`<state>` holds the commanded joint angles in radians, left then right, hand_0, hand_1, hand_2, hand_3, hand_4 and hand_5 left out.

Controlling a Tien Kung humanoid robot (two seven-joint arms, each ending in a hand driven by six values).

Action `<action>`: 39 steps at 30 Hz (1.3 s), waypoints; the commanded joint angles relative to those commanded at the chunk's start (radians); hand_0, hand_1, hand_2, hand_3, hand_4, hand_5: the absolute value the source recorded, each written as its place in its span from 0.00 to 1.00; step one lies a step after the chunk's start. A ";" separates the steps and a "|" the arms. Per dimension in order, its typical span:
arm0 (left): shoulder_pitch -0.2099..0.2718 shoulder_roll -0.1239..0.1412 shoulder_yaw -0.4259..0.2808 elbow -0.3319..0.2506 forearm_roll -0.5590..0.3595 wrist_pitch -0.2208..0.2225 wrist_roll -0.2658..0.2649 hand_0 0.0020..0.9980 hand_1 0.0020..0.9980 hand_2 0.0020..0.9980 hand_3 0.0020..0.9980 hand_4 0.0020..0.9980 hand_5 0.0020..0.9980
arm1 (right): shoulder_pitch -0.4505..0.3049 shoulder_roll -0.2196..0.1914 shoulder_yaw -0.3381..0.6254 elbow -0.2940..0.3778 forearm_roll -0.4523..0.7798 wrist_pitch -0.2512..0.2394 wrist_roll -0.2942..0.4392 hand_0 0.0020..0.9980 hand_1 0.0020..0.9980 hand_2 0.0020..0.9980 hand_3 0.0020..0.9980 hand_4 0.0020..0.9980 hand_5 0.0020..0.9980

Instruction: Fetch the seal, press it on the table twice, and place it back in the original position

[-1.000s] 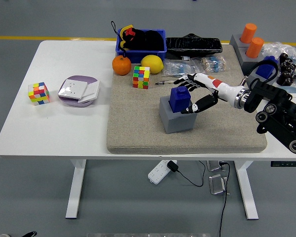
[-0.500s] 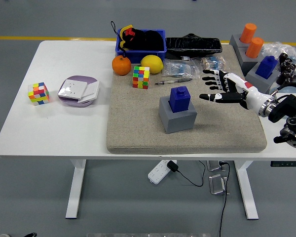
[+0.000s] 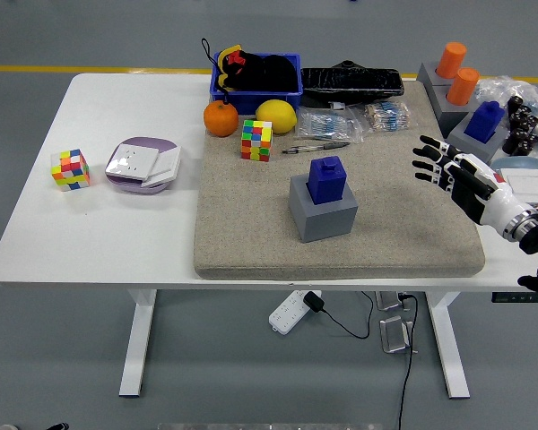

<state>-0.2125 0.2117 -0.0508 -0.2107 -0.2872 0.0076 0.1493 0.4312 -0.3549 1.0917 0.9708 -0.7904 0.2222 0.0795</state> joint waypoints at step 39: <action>0.007 -0.011 -0.013 0.005 -0.001 0.001 -0.002 0.81 0.81 0.78 0.82 0.69 0.43 | -0.277 0.128 0.406 0.134 0.011 -0.049 -0.084 0.83 0.76 0.75 0.77 1.00 0.65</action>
<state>-0.2056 0.2008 -0.0643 -0.2056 -0.2882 0.0090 0.1471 0.1540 -0.2268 1.4978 1.1051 -0.7790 0.1734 -0.0043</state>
